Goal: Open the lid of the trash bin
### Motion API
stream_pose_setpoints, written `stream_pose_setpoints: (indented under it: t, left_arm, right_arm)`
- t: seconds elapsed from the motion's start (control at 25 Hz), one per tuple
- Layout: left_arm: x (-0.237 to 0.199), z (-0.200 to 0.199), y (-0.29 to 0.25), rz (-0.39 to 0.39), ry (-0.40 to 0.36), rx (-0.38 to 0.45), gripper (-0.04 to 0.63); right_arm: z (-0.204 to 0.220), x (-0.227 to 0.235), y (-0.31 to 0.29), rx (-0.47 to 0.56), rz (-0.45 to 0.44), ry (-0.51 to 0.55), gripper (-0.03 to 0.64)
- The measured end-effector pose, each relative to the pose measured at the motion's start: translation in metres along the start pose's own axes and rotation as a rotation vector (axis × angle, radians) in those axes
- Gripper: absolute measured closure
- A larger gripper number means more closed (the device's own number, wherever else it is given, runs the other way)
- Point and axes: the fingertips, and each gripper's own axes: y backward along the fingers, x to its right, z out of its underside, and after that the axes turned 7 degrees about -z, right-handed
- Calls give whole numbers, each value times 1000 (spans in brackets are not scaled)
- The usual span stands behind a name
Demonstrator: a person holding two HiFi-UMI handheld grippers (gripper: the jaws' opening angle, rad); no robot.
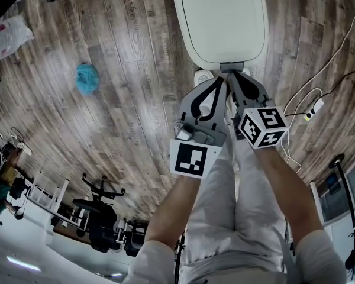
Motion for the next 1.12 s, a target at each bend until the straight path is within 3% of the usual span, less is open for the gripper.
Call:
stream_pose_setpoints:
  t: [0.72, 0.88, 0.96, 1.12]
  left_arm:
    - [5, 1, -2, 4, 5, -1, 597]
    - [3, 1, -2, 5, 1, 0, 597]
    - [3, 1, -1, 10, 2, -3, 597]
    - [2, 4, 2, 15, 5, -7, 597]
  right_arm:
    - [5, -1, 0, 10, -14, -8, 601]
    - [12, 22, 3, 0, 89, -31, 601]
    - [4, 37, 14, 47, 134, -11, 600]
    - [18, 34, 23, -38, 89, 94, 600]
